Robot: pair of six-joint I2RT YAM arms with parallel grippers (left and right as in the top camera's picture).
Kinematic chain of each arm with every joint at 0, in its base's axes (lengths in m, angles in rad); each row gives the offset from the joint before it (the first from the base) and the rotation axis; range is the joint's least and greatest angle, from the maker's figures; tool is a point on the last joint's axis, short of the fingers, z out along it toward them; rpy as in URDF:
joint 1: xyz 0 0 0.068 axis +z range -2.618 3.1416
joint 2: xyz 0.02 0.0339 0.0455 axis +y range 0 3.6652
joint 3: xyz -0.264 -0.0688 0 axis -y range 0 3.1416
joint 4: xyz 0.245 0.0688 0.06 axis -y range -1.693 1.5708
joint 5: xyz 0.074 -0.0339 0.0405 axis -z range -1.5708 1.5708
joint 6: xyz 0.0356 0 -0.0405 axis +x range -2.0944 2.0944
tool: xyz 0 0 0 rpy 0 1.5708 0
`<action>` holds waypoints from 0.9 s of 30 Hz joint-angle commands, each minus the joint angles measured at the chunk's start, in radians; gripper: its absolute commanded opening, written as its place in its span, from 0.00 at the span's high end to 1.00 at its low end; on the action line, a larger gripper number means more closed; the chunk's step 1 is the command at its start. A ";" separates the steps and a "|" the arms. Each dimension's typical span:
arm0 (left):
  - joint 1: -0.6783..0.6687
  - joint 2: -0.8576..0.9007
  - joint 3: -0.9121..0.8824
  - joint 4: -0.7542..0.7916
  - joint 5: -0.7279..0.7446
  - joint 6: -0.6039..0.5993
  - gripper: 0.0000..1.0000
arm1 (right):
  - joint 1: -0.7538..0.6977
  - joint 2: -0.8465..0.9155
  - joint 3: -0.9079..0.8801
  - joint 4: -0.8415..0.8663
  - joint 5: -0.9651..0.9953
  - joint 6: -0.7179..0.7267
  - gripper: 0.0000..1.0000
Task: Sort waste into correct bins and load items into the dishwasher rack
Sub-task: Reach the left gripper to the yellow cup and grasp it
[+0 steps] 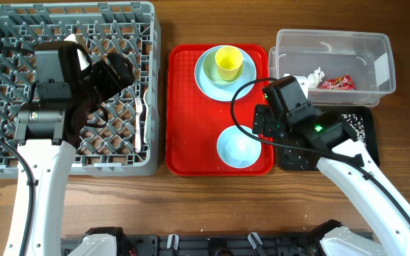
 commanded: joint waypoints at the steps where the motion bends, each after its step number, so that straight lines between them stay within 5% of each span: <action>1: -0.023 0.012 0.001 0.006 0.196 -0.006 0.22 | -0.002 0.001 0.010 0.005 0.024 0.001 0.00; 2: -0.043 0.019 0.001 0.006 0.212 -0.006 0.32 | -0.002 0.001 0.010 0.005 0.024 0.001 0.00; 4: -0.125 0.038 0.001 0.006 0.216 -0.006 0.79 | -0.002 0.001 0.010 0.005 0.024 0.001 0.00; 5: -0.161 0.047 0.001 0.010 0.210 -0.006 0.95 | -0.002 0.001 0.010 0.005 0.024 0.001 0.00; 9: -0.375 0.122 0.001 0.078 0.063 -0.006 0.96 | -0.002 0.001 0.010 0.005 0.024 0.001 0.00; 10: -0.426 0.147 0.001 0.109 0.035 -0.006 0.78 | -0.002 0.001 0.010 0.005 0.024 0.001 0.00; 11: -0.464 0.168 0.001 0.137 0.031 -0.006 0.39 | -0.002 0.001 0.010 0.005 0.024 0.001 0.00; 12: -0.503 0.189 0.001 0.153 0.045 -0.006 0.12 | -0.002 0.001 0.010 0.005 0.024 0.001 0.00; 15: -0.571 0.195 0.001 0.213 0.042 -0.001 0.22 | -0.002 0.001 0.010 0.005 0.024 0.001 0.00; 16: -0.581 0.196 0.001 0.249 0.023 0.023 0.32 | -0.002 0.001 0.010 0.005 0.024 0.001 0.00; 17: -0.582 0.198 0.001 0.277 -0.006 0.020 0.71 | -0.002 0.001 0.010 0.005 0.024 0.001 0.00; 19: -0.575 0.198 0.002 0.309 -0.011 0.011 0.96 | -0.002 0.001 0.010 0.005 0.024 0.001 0.00; 23: -0.528 0.227 0.085 0.307 -0.006 -0.010 0.96 | -0.002 0.001 0.010 0.005 0.024 0.002 0.00; 27: -0.472 0.391 0.429 0.052 0.018 0.046 0.96 | -0.002 0.001 0.010 0.005 0.024 0.001 0.00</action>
